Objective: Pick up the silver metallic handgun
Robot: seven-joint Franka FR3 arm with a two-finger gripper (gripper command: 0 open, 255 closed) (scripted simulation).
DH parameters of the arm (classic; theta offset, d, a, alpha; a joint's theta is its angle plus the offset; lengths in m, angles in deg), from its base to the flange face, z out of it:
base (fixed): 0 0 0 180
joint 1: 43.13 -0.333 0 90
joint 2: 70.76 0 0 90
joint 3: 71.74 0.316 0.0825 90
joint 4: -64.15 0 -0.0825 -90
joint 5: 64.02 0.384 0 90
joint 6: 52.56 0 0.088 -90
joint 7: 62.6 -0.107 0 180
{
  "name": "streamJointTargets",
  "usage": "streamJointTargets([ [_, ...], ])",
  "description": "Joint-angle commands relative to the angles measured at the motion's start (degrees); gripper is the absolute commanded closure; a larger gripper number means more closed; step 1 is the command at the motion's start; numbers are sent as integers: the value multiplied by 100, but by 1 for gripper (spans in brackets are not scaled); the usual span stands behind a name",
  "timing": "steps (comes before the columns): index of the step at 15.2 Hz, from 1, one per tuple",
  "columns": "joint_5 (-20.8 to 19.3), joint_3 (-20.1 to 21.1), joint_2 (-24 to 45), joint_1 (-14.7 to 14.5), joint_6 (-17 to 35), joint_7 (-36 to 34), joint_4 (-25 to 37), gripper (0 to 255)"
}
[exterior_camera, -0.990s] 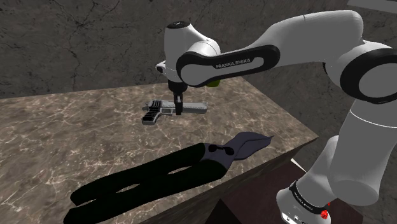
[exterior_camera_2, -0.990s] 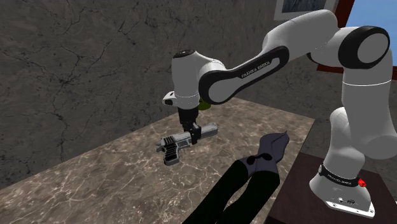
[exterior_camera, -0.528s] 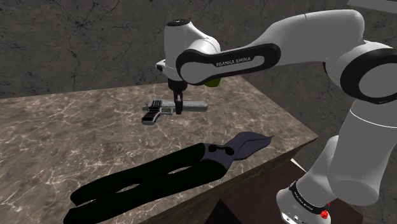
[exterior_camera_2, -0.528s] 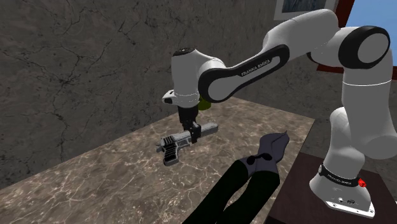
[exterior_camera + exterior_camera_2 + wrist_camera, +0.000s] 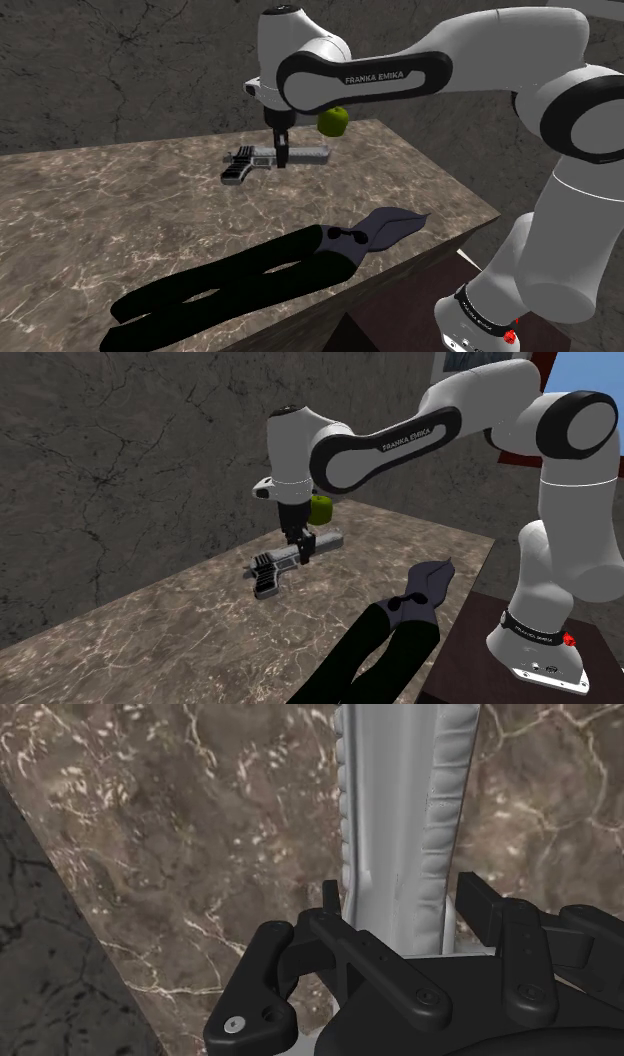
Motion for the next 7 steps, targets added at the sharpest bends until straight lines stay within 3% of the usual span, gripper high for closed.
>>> streamJointTargets([
  [1,16,3,-45,1,-152,29,115,255],
  [7,33,10,-69,-9,-459,73,401,255],
])
